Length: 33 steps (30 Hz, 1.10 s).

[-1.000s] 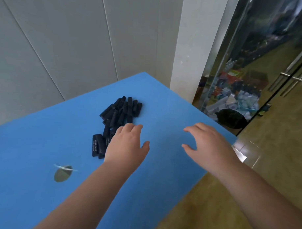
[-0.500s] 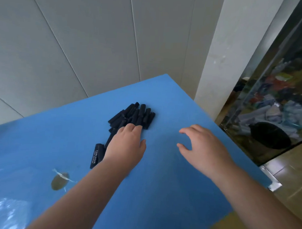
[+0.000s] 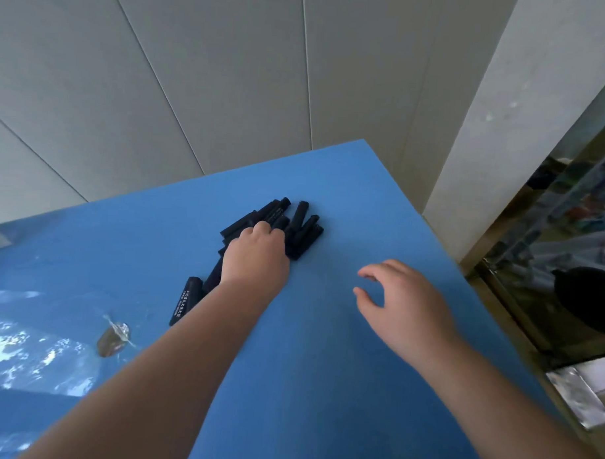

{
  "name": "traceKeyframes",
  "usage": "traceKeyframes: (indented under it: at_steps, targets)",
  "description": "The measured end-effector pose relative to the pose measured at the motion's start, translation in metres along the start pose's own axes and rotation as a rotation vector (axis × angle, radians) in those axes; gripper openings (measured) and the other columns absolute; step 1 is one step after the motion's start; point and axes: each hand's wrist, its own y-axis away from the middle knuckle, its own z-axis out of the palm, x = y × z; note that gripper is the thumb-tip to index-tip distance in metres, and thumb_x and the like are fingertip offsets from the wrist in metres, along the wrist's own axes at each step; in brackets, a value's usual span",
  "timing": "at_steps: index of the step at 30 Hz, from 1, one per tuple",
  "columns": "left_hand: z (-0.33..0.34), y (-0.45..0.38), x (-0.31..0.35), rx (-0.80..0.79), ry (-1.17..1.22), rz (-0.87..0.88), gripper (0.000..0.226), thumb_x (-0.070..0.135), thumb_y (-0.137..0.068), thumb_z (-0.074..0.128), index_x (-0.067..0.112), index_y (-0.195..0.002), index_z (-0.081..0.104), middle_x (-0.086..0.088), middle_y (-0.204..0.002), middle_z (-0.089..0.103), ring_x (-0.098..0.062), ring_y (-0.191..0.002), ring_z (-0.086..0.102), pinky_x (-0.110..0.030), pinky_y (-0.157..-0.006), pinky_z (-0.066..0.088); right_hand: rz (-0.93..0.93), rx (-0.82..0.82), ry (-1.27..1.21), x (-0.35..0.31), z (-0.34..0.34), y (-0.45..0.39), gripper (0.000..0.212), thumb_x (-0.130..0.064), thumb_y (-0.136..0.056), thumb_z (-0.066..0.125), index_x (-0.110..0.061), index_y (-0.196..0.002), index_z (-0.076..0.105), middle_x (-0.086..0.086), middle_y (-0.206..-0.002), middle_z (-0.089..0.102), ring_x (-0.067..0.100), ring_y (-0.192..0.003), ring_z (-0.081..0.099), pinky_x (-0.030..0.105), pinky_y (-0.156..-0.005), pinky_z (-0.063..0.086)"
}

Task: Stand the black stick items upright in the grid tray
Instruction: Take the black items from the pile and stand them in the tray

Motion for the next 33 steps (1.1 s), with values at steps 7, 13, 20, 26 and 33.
traceKeyframes:
  at_steps: [7, 13, 20, 26, 33]
  targets:
    - [-0.012, 0.011, -0.006, -0.001, 0.147, -0.148, 0.019, 0.015, -0.093, 0.045, 0.011, -0.074, 0.048, -0.002, -0.081, 0.046, -0.028, -0.080, 0.050, -0.034, -0.060, 0.036, -0.035, -0.040, -0.012, 0.005, 0.003, -0.013, 0.028, -0.037, -0.091, 0.063, -0.027, -0.117, 0.067, -0.013, -0.114, 0.064, 0.012, -0.110, 0.060, 0.031, -0.088, 0.051]
    - [-0.014, 0.042, -0.030, 0.044, 0.474, -0.341, 0.028, 0.022, -0.097, 0.040, 0.016, -0.095, 0.067, -0.001, -0.077, 0.066, -0.021, -0.068, 0.058, -0.033, -0.064, 0.051, -0.016, -0.053, -0.016, 0.003, 0.014, -0.034, 0.027, -0.036, -0.093, 0.060, -0.025, -0.117, 0.067, -0.011, -0.114, 0.063, 0.015, -0.110, 0.060, 0.033, -0.087, 0.051]
    - [-0.016, 0.056, -0.022, -0.138, 1.400, -0.716, 0.018, 0.016, -0.100, 0.055, 0.024, -0.103, 0.070, 0.005, -0.066, 0.073, -0.006, -0.062, 0.070, -0.017, -0.058, 0.055, -0.188, -0.108, 0.001, -0.020, 0.039, -0.081, 0.028, -0.021, -0.095, 0.057, -0.021, -0.122, 0.065, -0.005, -0.119, 0.059, 0.019, -0.114, 0.053, 0.029, -0.089, 0.044]
    - [-0.022, 0.059, -0.014, -0.217, 1.705, -0.680, 0.024, -0.006, -0.096, 0.052, 0.008, -0.099, 0.071, -0.002, -0.078, 0.068, -0.013, -0.076, 0.071, -0.023, -0.066, 0.058, -0.424, -0.203, 0.204, -0.025, 0.055, -0.111, 0.031, -0.011, -0.096, 0.056, -0.022, -0.124, 0.064, -0.004, -0.118, 0.057, 0.024, -0.112, 0.051, 0.034, -0.094, 0.041]
    - [-0.024, 0.056, -0.017, -0.194, 1.662, -0.677, 0.005, 0.009, -0.097, 0.060, 0.010, -0.098, 0.066, -0.002, -0.082, 0.064, -0.017, -0.076, 0.073, -0.027, -0.063, 0.058, -0.496, -0.198, 0.286, -0.017, 0.052, -0.112, 0.022, -0.027, -0.100, 0.055, -0.023, -0.119, 0.066, -0.004, -0.110, 0.055, 0.023, -0.105, 0.050, 0.033, -0.088, 0.042]
